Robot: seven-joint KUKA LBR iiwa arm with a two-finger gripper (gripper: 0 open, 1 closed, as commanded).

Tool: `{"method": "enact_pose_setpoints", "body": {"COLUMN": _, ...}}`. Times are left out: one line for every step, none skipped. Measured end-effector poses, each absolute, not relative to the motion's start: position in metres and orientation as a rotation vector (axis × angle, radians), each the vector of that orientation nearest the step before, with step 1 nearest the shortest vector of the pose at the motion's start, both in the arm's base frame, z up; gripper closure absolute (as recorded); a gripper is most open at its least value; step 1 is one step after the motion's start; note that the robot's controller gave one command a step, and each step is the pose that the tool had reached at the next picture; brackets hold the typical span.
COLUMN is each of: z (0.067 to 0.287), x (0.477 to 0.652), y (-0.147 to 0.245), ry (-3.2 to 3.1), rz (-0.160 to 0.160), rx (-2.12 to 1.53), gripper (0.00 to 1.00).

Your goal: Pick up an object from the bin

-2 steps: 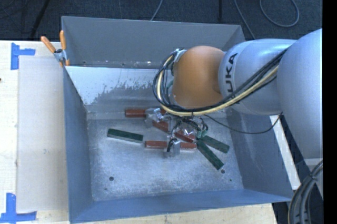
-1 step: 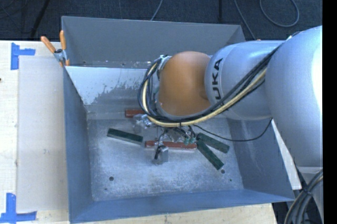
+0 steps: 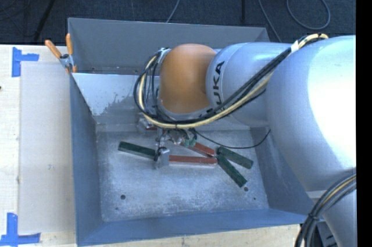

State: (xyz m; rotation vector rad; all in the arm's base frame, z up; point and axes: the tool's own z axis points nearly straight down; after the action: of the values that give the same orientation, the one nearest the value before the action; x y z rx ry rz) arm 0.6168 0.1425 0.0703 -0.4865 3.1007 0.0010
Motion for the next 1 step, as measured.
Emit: {"method": "enact_pose_setpoints", "body": {"z": 0.0712, "x": 0.6171, "y": 0.1423, "ry": 3.1, "rz": 0.003, "rx": -0.482, "gripper": 1.0}}
